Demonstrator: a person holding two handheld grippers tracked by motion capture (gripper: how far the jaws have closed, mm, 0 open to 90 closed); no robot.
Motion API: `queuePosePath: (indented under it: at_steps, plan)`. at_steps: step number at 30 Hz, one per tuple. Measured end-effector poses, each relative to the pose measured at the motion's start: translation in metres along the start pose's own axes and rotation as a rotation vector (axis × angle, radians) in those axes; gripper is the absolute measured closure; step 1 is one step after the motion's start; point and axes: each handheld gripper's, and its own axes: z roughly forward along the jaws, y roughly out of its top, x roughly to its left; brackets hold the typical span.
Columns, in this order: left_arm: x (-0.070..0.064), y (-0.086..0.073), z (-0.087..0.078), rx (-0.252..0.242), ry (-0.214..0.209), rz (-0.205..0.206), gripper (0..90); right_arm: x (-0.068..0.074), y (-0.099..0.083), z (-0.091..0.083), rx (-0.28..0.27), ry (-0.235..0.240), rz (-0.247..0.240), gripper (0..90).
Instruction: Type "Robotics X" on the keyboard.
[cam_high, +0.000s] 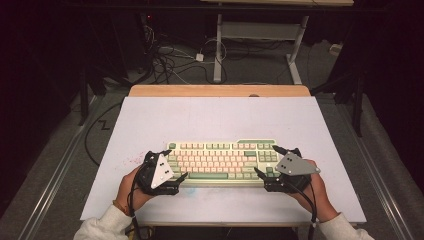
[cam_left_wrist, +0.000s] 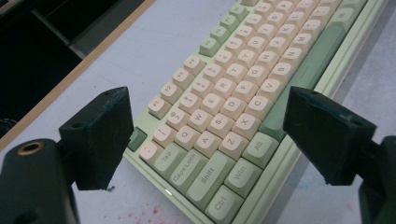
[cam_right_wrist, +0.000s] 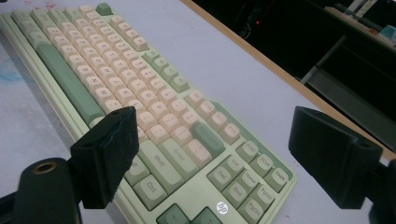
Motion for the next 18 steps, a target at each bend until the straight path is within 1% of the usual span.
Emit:
queuePosePath:
  at_steps: [7,11,15,18]
  plan:
    - [0.001,-0.007,-0.004,-0.002,-0.001,-0.005,15.8,-0.003,-0.004,-0.006,0.000,-0.001,0.006,16.5]
    - [0.000,-0.011,-0.005,0.006,-0.003,-0.004,15.8,-0.004,-0.008,-0.010,0.000,-0.006,0.004,16.5]
    - [-0.001,-0.014,-0.007,-0.005,-0.001,-0.001,15.8,-0.006,-0.011,-0.013,-0.001,-0.012,0.008,16.5]
    - [0.000,-0.017,-0.007,-0.006,0.001,-0.006,15.7,-0.006,-0.014,-0.014,0.000,-0.017,0.010,16.5]
